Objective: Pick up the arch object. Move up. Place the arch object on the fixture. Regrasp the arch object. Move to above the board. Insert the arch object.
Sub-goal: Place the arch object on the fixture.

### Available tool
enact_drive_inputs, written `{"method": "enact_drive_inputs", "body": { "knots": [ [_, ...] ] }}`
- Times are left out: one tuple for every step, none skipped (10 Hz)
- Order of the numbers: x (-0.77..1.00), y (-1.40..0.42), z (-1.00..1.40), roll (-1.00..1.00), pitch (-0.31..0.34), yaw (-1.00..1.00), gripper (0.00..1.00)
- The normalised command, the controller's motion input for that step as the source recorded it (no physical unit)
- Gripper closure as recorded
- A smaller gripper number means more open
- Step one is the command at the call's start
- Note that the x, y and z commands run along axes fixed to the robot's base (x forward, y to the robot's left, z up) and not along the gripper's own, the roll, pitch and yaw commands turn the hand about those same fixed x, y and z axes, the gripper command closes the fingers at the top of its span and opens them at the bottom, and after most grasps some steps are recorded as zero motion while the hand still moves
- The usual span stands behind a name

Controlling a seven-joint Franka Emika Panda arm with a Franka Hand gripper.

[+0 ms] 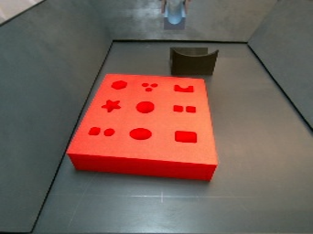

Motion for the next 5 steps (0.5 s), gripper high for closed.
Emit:
{"method": "enact_drive_inputs", "body": {
  "knots": [
    [0.45,-0.01,-0.01,0.08,0.154,-0.01,1.0],
    [0.4,-0.01,-0.01,0.09,0.151,0.0,1.0],
    [0.52,1.0,-0.02,-1.0,0.079,0.22,1.0],
    [0.51,1.0,-0.02,-1.0,0.082,0.2,1.0],
    [0.5,1.0,-0.02,-1.0,0.084,0.18,1.0]
  ]
}}
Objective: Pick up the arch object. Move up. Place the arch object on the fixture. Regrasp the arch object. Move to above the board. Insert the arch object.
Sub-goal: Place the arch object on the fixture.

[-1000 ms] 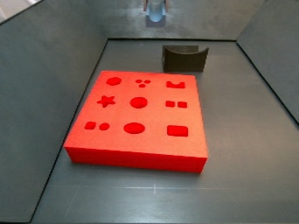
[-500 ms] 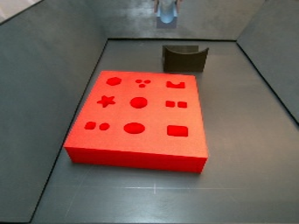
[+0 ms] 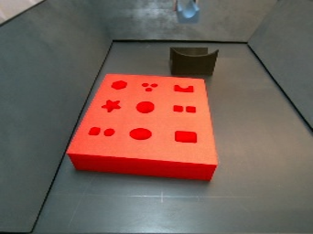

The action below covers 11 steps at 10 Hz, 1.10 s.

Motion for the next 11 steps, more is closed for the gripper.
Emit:
{"method": "enact_drive_inputs", "body": {
  "knots": [
    [0.47,1.0,-0.01,-1.0,0.106,0.16,1.0],
    [0.45,1.0,-0.01,-1.0,0.141,0.14,1.0],
    [0.35,0.86,0.01,-1.0,0.2,0.11,1.0],
    [0.29,0.74,0.01,-1.0,0.222,0.09,1.0],
    [0.17,0.5,0.0,-0.9,0.24,0.03,1.0],
    [0.08,0.27,0.0,-0.66,0.206,-0.04,1.0],
    [0.07,0.1,0.0,-0.47,0.171,-0.07,1.0],
    [0.06,0.03,0.0,-0.29,0.136,-0.09,1.0],
    [0.1,0.06,-1.0,-1.0,0.051,-0.15,1.0],
    [0.1,0.07,-1.0,-1.0,0.029,-0.16,1.0],
    [0.11,0.07,-1.0,-1.0,0.039,-0.16,1.0]
  ]
}}
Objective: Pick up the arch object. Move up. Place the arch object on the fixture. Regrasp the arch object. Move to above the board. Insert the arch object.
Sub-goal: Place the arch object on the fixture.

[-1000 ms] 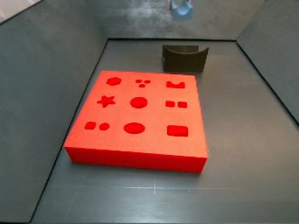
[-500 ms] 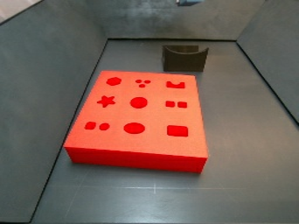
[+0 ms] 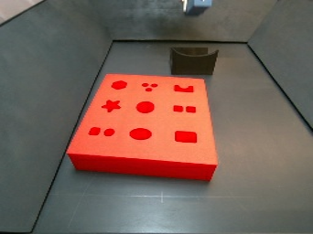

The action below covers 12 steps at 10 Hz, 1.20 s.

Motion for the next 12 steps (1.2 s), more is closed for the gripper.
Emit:
{"method": "enact_drive_inputs", "body": {
  "knots": [
    [0.11,0.07,-1.0,-1.0,0.047,-0.16,1.0],
    [0.12,0.08,-1.0,-0.96,0.047,-0.16,1.0],
    [0.13,0.09,-1.0,-0.85,0.037,-0.15,1.0],
    [0.14,0.09,-1.0,-0.61,0.015,-0.13,1.0],
    [0.15,0.1,-1.0,-0.43,0.005,-0.12,1.0],
    [0.16,0.1,-1.0,-0.26,-0.001,-0.1,1.0],
    [0.16,0.1,-1.0,-0.22,-0.01,-0.09,1.0],
    [0.13,0.09,-0.83,-0.16,-0.024,-0.08,1.0],
    [0.11,0.07,-0.64,-0.13,-0.03,-0.06,1.0],
    [0.09,0.05,-0.46,-0.11,-0.033,-0.05,1.0],
    [0.05,0.04,-0.45,-0.07,-0.033,-0.03,1.0],
    [0.05,0.04,-0.45,-0.07,-0.033,-0.03,1.0]
  ]
}}
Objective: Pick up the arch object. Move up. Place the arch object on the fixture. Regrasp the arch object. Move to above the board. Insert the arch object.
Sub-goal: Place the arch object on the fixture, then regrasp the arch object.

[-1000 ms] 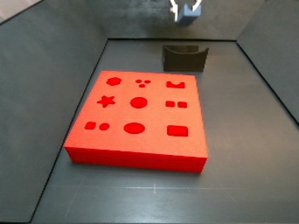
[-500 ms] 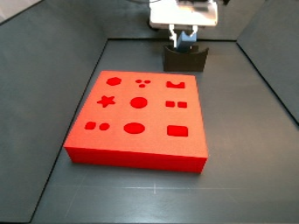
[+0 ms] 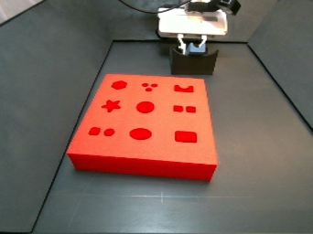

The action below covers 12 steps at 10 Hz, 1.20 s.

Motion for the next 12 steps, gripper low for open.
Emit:
{"method": "enact_drive_inputs", "body": {
  "knots": [
    [0.0,0.0,0.0,0.0,0.0,0.0,0.0],
    [0.0,0.0,1.0,-0.01,0.069,0.02,0.0],
    [0.0,0.0,1.0,-0.01,0.069,0.03,0.0],
    [-0.02,0.01,1.0,0.0,0.061,0.02,0.0],
    [-0.03,0.0,1.0,0.01,0.046,0.0,0.0],
    [-0.04,0.0,1.0,0.02,0.036,0.0,0.0],
    [-0.05,0.0,0.88,0.02,0.026,-0.01,0.0],
    [-0.04,0.0,0.69,0.02,0.016,-0.01,0.0],
    [-0.04,0.0,0.51,0.02,0.009,-0.01,0.0],
    [-0.04,0.0,0.32,0.02,0.002,-0.01,0.0],
    [-0.11,-1.0,0.97,1.0,0.038,0.02,0.0],
    [-0.1,-1.0,0.93,1.0,0.037,0.02,0.0]
  ]
}}
